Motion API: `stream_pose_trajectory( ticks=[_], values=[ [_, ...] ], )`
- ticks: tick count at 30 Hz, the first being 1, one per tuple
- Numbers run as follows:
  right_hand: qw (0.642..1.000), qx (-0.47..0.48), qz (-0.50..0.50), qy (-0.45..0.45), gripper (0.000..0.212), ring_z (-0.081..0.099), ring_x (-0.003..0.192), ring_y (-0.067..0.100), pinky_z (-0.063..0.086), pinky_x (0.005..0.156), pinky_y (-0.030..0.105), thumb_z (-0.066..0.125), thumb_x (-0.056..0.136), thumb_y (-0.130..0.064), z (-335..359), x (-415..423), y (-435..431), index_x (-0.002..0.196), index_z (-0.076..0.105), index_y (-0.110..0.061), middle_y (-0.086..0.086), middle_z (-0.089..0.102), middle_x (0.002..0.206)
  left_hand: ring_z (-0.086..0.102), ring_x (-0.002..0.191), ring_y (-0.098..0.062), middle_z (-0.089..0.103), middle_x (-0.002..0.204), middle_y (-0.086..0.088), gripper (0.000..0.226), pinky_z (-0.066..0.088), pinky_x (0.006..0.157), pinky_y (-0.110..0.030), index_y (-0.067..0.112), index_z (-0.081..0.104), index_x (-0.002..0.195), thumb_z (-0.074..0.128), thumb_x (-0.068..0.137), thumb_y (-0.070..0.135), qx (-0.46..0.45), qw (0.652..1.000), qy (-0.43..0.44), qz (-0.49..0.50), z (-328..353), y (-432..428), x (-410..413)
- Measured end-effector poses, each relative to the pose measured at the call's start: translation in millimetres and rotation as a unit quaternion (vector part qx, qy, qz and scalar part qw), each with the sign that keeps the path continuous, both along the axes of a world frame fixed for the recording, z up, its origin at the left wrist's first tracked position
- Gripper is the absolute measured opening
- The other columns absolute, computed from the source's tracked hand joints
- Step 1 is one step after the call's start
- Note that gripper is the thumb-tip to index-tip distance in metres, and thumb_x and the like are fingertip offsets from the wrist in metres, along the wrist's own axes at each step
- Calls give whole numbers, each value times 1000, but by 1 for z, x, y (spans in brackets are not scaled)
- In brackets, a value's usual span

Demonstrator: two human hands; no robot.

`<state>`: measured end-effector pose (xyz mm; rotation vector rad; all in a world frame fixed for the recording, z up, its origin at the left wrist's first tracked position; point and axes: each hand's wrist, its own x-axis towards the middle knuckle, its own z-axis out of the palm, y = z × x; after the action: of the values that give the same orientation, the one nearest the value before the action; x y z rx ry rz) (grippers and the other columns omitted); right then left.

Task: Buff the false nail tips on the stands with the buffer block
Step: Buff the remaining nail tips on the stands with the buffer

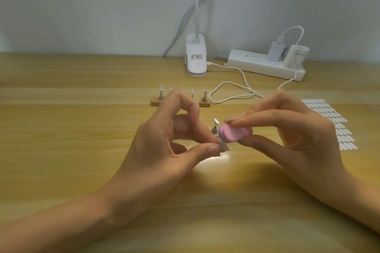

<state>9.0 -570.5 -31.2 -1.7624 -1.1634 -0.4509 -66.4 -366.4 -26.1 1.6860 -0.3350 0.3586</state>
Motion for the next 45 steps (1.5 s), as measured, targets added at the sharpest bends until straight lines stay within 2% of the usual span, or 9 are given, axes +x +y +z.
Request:
stream_pose_trajectory(
  ticks=[9, 16, 19, 22, 26, 29, 33, 36, 45],
  values=[
    [999, 12, 14, 40, 24, 67, 93, 24, 54, 84, 36, 72, 85, -22, 2, -3, 1, 109, 70, -23, 4, 65, 99, 69, 66, -11, 75, 78, 2, 35, 44, 43, -24, 34, 42, 87, 75, 76, 29, 8, 1000, -7, -2, 0, 0, -1],
    [1000, -16, 6, -12, 20, 67, 91, 19, 55, 80, 37, 72, 86, -23, 5, -10, 6, 105, 71, -29, -4, 62, 97, 72, 71, -14, 73, 77, 2, 36, 42, 43, -24, 31, 41, 87, 75, 76, 30, 15, 1000, -4, 2, -2, 1, 2],
    [998, -39, 34, -36, 18, 67, 93, 12, 53, 84, 27, 73, 87, -23, 4, -14, 8, 104, 73, -31, -11, 58, 99, 66, 60, -5, 73, 77, 5, 33, 41, 42, -25, 30, 42, 88, 73, 76, 28, 21, 1000, -9, -1, -2, 0, 2],
    [999, -26, 9, -33, 22, 67, 92, 14, 54, 83, 31, 72, 87, -22, 6, -12, 8, 108, 69, -26, -5, 60, 95, 69, 64, -9, 74, 77, 1, 34, 42, 43, -23, 30, 42, 86, 74, 75, 28, 12, 1000, -6, 1, -1, 0, 3],
    [997, -50, 37, -45, 20, 66, 95, 8, 51, 86, 25, 72, 87, -21, 4, -15, 8, 107, 72, -23, -7, 58, 95, 68, 65, -10, 74, 78, 3, 33, 47, 41, -37, 27, 41, 88, 72, 76, 29, 24, 1000, -6, 4, -1, 0, 3],
    [999, -32, 4, -30, 23, 66, 91, 14, 53, 82, 31, 73, 86, -23, 5, -13, 8, 108, 69, -28, -4, 60, 94, 69, 67, -15, 73, 77, -2, 34, 43, 41, -27, 28, 40, 85, 73, 75, 29, 12, 1000, -3, 2, -2, 2, 3],
    [998, -47, 27, -44, 21, 65, 90, 10, 52, 83, 25, 73, 87, -22, 3, -12, 9, 107, 71, -24, -3, 60, 93, 68, 66, -9, 74, 78, 2, 33, 45, 41, -34, 25, 39, 86, 70, 76, 27, 24, 1000, -3, -3, -3, 1, 4],
    [1000, -18, -4, -15, 25, 65, 88, 18, 52, 80, 36, 74, 86, -21, 4, -6, 5, 110, 70, -25, 4, 60, 93, 69, 67, -11, 73, 77, 0, 35, 44, 43, -23, 26, 39, 85, 72, 76, 26, 15, 1000, -6, -8, -4, 2, 3],
    [999, 3, 39, 29, 26, 64, 87, 22, 50, 80, 33, 75, 84, -19, 2, -7, 5, 109, 70, -22, 4, 59, 93, 69, 69, -10, 74, 79, -1, 34, 44, 41, -24, 27, 40, 85, 73, 78, 27, 7, 1000, -12, -22, -1, 1, 2]
  ],
)
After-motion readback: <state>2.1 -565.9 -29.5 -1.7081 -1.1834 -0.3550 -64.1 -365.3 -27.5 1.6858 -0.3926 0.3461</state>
